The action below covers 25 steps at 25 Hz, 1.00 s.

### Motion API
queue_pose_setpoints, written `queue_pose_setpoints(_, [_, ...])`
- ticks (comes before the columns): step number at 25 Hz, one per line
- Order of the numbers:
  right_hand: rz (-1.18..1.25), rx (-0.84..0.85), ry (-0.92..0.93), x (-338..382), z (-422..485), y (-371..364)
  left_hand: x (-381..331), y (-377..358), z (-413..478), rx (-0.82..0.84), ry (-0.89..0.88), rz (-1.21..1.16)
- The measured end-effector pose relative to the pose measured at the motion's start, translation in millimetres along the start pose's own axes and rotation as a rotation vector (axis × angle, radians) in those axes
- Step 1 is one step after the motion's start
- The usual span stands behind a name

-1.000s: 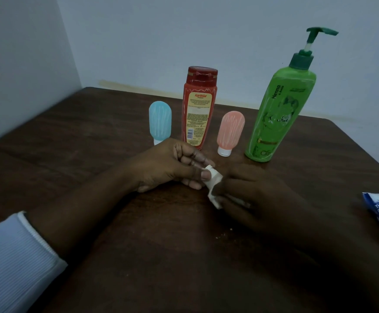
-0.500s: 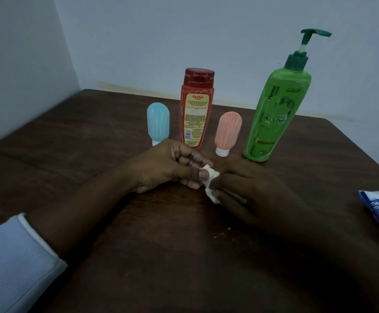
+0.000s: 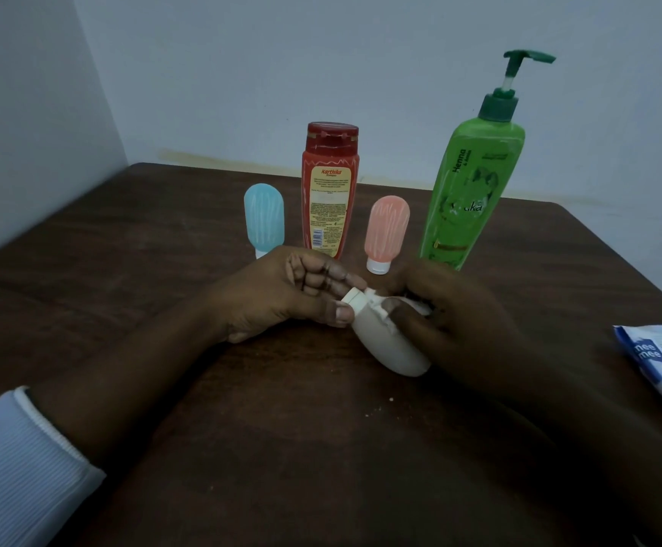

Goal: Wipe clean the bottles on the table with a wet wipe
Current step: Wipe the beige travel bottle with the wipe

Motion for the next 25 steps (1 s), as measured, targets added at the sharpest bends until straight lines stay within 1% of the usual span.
queue_pose_setpoints(2, [0.019, 0.062, -0.020, -3, 1, -1, 0, 0, 0, -0.004, -0.007, 0.011])
queue_pose_setpoints(6, [0.063, 0.052, -0.078, -11, 2, 12, 0, -1, 1, -0.008, -0.007, 0.014])
queue_pose_setpoints(8, [0.092, 0.046, -0.059, -9, 1, 9, 0, -1, 1, -0.004, -0.007, 0.014])
queue_pose_setpoints(12, [0.034, 0.054, 0.028, -5, 4, -1, -1, -2, 0, -0.011, -0.012, 0.018])
queue_pose_setpoints(17, [0.072, 0.095, -0.062, -10, 2, 13, -1, -2, 1, -0.007, 0.010, 0.021])
queue_pose_setpoints(19, [0.067, 0.077, -0.051, -9, 2, 11, -1, -2, 1, -0.012, 0.006, 0.010])
queue_pose_setpoints(23, [0.055, 0.084, 0.026, -5, 2, 3, -1, -3, 0, -0.025, -0.003, -0.008])
queue_pose_setpoints(25, [0.073, 0.100, 0.005, -5, 2, 7, -1, -2, 0, -0.026, 0.000, -0.014])
Point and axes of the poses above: each hand's wrist, its own z-axis towards the middle knuckle, its own y-axis out of the back of the hand, x = y × z, the point moved 2 cm from there along z, towards the middle knuckle, and after that the axes turned 14 degrees about -y, right-handed, at the moved point
